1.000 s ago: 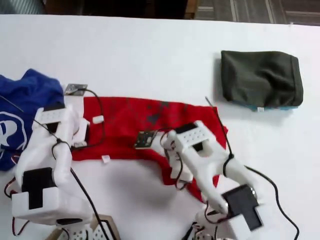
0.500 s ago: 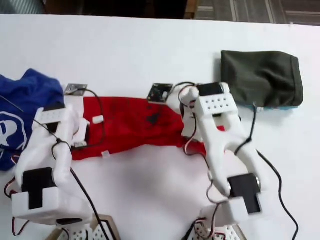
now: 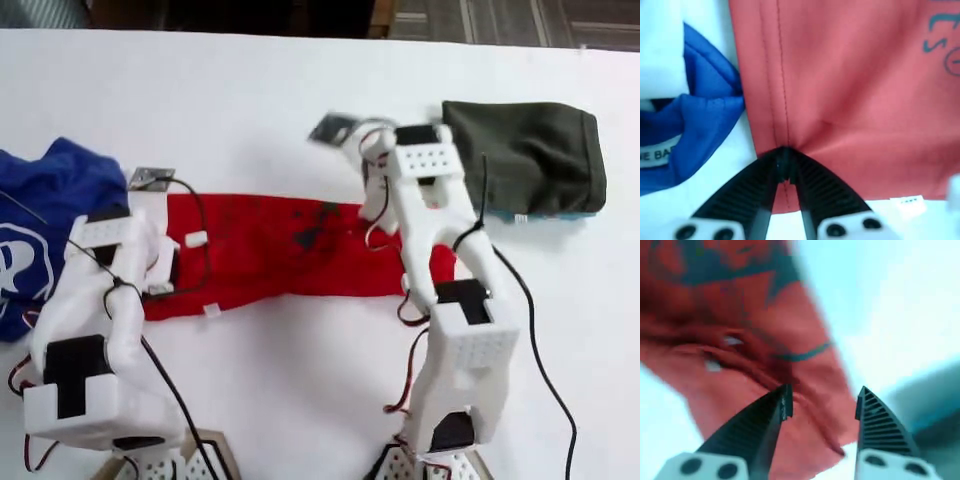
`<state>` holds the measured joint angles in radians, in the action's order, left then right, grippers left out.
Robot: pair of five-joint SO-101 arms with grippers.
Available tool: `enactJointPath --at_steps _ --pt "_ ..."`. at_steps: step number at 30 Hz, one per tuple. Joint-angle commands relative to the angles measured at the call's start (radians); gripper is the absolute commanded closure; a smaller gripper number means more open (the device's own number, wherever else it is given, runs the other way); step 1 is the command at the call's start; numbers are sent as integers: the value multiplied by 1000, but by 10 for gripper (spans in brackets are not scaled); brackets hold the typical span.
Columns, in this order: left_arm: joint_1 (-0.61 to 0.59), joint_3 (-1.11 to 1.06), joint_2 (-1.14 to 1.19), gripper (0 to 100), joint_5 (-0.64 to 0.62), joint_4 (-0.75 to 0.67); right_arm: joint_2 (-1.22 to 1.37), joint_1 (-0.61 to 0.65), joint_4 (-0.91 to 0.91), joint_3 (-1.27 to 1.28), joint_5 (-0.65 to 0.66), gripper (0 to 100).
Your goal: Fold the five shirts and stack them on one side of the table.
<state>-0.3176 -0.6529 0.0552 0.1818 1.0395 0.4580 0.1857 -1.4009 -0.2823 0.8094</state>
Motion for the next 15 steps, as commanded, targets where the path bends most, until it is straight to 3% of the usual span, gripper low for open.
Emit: enactJointPath --at_steps 1,5,7,9,15 --pt "3 -1 9 974 -2 -40 -5 -13 -56 -138 -124 790" --pt "3 -1 9 974 0 -40 -5 -16 -246 -244 -167 793" --pt "3 -1 9 974 0 -40 -5 -18 -360 -284 -166 846" --pt "3 -1 9 974 2 -40 -36 -36 -371 -278 -166 988" --pt "3 -1 9 974 3 -38 -240 -51 -364 8 -89 976"
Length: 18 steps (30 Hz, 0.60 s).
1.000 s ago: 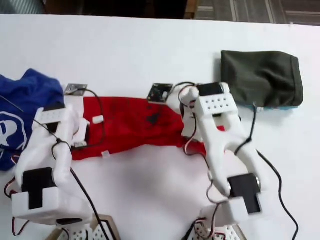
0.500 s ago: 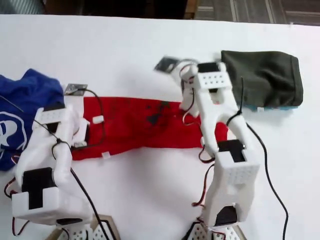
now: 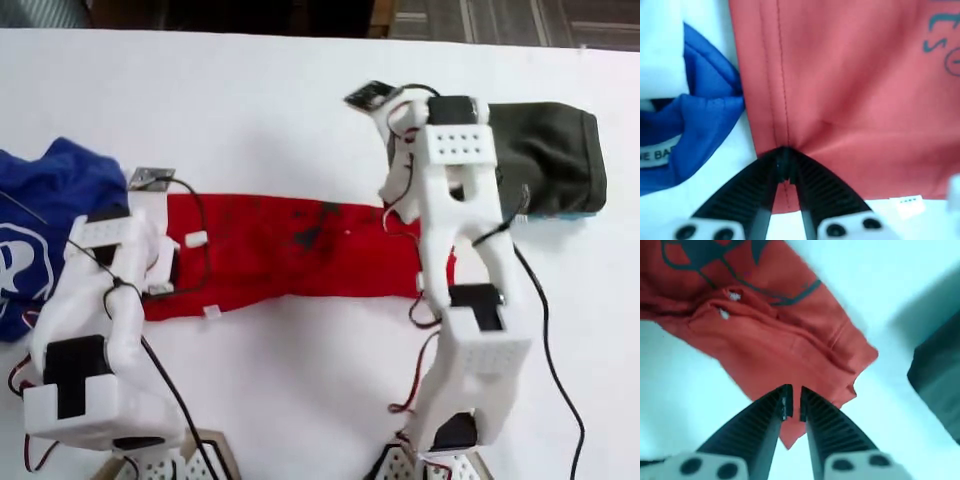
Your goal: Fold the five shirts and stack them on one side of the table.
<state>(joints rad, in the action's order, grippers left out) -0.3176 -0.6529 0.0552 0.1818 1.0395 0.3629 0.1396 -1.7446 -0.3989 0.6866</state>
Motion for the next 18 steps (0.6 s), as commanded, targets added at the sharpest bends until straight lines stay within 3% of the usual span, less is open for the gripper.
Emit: enactJointPath --at_steps 1,10,18 --pt "3 -1 9 974 3 -40 -179 -4 -1 193 37 977" --pt "3 -1 9 974 3 -40 -360 -36 460 767 41 978" --pt "3 -1 9 974 3 -40 -275 -173 799 878 135 978"
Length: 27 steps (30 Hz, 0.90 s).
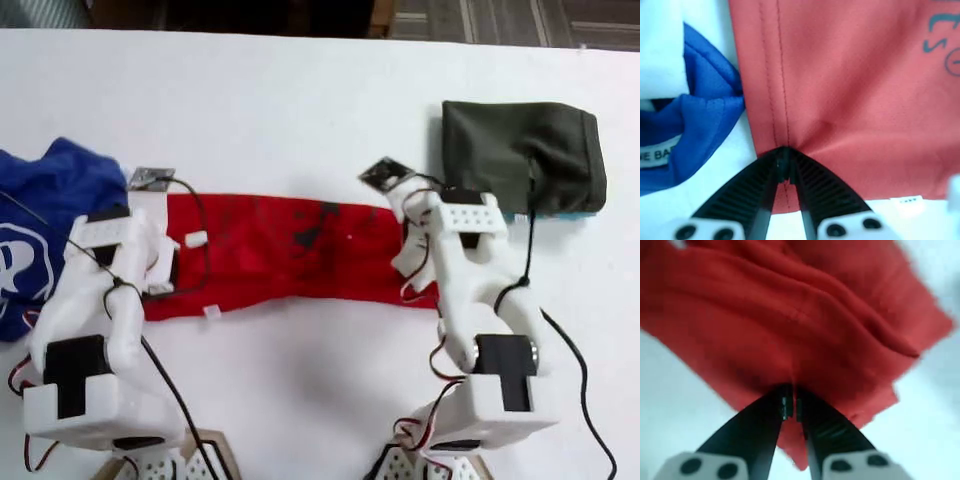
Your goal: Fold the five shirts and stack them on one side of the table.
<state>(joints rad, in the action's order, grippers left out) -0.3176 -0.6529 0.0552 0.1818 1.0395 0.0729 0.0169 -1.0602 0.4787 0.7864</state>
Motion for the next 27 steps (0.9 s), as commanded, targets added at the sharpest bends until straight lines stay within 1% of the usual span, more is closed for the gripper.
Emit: enactJointPath --at_steps 1,3,7,10,14,16,18,21,24,27 --pt "3 -1 9 974 3 -40 31 -59 151 -9 37 978" --pt "3 -1 9 974 3 -40 61 -62 197 -35 34 978" --pt "3 -1 9 974 3 -40 90 -13 193 -97 17 978" --pt "3 -1 9 974 3 -40 76 18 110 -164 -74 978" --pt "3 -1 9 974 2 -40 -13 28 -8 -222 -203 978" --pt "3 -1 9 974 2 -40 -77 59 -53 -215 -229 978" --pt "3 -1 9 974 2 -40 -148 102 -81 -183 -221 978" --pt "3 -1 9 974 2 -40 -254 202 -79 -98 -224 978" --pt "3 -1 9 974 0 -40 -305 326 -8 11 -229 978" --pt "3 -1 9 974 0 -40 -305 406 104 97 -230 978"
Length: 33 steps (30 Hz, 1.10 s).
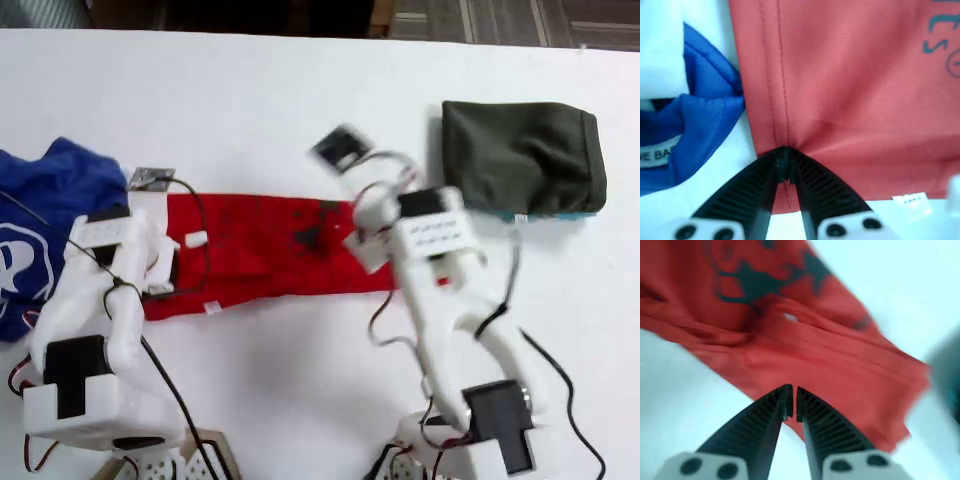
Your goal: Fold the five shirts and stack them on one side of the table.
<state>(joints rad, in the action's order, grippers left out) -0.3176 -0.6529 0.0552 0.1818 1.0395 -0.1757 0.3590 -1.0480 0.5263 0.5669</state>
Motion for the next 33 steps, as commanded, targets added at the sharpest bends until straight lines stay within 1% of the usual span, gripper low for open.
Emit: enactJointPath --at_steps 1,3,6,8,15,19,26,30,33 --pt "3 -1 9 974 0 -40 -56 82 127 71 -11 978" --pt "3 -1 9 974 -2 -40 -56 108 174 89 -40 978" --pt "3 -1 9 974 -2 -40 -56 125 220 87 -163 978" --pt "3 -1 9 974 -2 -40 -51 137 252 87 -195 978" --pt "3 -1 9 974 -2 -40 90 216 268 41 -199 978" --pt "3 -2 9 974 -2 -40 154 223 260 32 -199 978" --pt "3 -2 9 974 -2 -40 189 220 174 37 -193 978" --pt "3 -2 9 974 -2 -40 174 226 85 31 -192 978" --pt "3 -2 9 974 -2 -40 140 225 51 32 -192 978"
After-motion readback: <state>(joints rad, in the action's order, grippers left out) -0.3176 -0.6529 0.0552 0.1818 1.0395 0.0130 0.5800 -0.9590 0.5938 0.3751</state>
